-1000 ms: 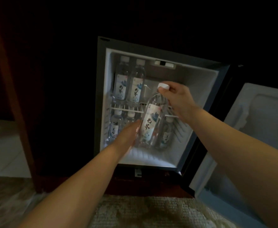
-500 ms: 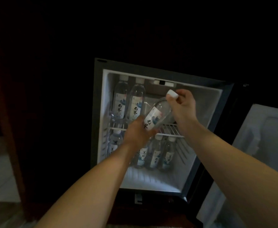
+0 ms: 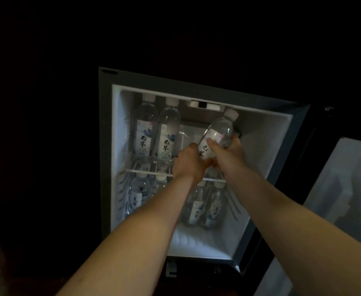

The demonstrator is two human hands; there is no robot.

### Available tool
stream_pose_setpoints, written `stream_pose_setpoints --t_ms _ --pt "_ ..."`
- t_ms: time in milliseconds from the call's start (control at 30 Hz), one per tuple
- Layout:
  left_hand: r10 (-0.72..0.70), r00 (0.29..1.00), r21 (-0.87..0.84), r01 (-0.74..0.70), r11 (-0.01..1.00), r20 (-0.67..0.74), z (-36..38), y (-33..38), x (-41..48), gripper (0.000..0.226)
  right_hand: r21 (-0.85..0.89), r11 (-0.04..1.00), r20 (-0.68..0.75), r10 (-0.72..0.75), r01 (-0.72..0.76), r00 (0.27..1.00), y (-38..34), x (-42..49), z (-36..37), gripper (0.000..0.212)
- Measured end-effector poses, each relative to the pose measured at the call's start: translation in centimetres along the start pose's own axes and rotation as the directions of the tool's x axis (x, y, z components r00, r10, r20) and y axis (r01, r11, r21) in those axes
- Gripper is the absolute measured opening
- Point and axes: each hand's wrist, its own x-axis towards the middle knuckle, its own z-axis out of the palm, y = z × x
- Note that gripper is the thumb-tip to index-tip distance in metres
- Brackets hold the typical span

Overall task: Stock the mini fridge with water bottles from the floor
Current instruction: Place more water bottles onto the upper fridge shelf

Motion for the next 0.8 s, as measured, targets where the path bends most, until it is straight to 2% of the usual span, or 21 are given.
stream_pose_setpoints --t_ms 100,167,300,400,667,800 --pt "0.024 1.000 -0.124 -0.022 0.992 0.015 -0.1 -0.8 0.2 0.038 -0.052 0.999 0.009 0.015 -0.014 1.000 0.1 1.2 0.5 0.040" --pt "0.063 0.998 -0.130 -0.060 0.990 0.019 -0.3 -2.0 -0.4 0.033 -0.054 0.998 -0.001 0.017 -0.017 1.000 0.3 1.9 0.9 0.036" --pt "0.117 0.993 0.121 -0.115 0.986 -0.009 -0.4 -5.1 -1.7 0.028 -0.094 0.995 -0.081 -0.038 0.030 0.996 1.0 2.9 1.7 0.045" --pt "0.211 0.977 0.214 -0.200 0.956 -0.029 0.0 -6.3 -2.4 0.024 -0.130 0.990 -0.104 -0.068 0.054 0.992 1.5 3.5 2.2 0.050" --pt "0.218 0.969 0.237 -0.185 0.954 -0.121 -0.3 -6.0 -1.8 0.025 -0.201 0.978 -0.118 -0.072 0.048 0.990 1.4 4.5 3.1 0.059" --pt "0.192 0.975 0.242 -0.160 0.957 -0.112 -0.6 -5.8 -1.5 0.025 -0.349 0.934 -0.024 -0.094 0.080 0.995 0.5 4.8 4.9 0.057"
